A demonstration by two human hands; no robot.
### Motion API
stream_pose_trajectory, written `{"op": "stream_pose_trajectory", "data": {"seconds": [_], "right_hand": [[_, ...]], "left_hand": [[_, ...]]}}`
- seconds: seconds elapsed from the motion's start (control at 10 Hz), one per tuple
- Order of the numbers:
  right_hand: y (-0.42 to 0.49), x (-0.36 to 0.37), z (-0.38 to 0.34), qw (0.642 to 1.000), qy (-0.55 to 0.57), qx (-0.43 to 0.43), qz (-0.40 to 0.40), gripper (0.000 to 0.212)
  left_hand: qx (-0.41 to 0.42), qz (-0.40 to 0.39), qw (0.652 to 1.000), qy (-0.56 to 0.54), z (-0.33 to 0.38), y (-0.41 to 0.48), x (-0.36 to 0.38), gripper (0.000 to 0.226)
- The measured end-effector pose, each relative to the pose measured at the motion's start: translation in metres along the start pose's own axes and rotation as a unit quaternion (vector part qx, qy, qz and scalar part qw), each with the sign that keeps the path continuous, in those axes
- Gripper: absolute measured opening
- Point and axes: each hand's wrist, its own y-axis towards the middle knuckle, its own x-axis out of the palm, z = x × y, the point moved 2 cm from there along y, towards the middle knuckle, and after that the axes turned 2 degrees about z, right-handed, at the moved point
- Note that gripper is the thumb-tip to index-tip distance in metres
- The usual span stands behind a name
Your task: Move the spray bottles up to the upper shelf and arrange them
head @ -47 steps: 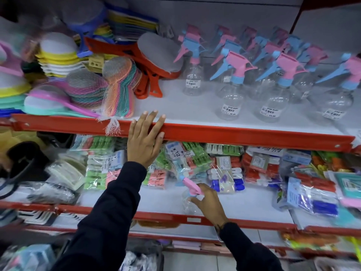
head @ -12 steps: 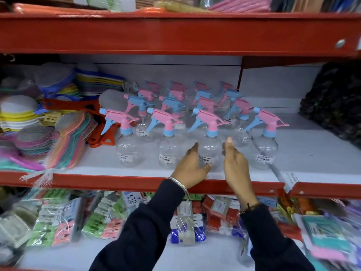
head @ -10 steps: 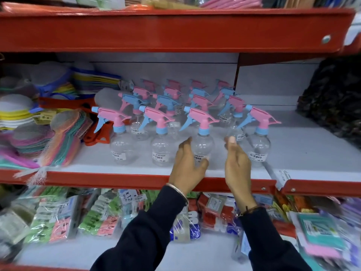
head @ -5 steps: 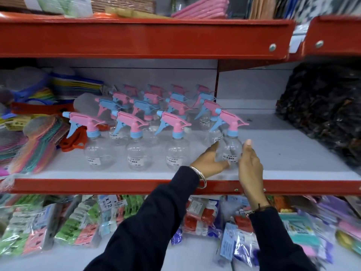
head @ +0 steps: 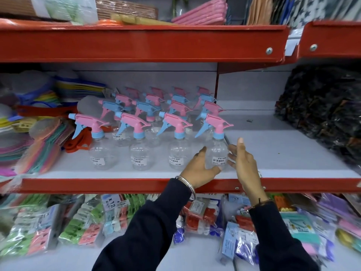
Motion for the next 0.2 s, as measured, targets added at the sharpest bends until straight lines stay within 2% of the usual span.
{"op": "stream_pose_trajectory", "data": {"seconds": [0.1, 0.2], "right_hand": [[-0.014, -0.003, -0.005, 0.998, 0.007, -0.029, 0.049, 0.044], [-0.057, -0.026, 0.015, 0.985, 0.013, -0.073, 0.155, 0.043]], "left_hand": [[0.034, 0.039, 0.999, 0.006, 0.008, -0.019, -0.006, 0.075], [0.149, 0.164, 0.975, -0.01, 0.021, -0.046, -0.025, 0.055]]}}
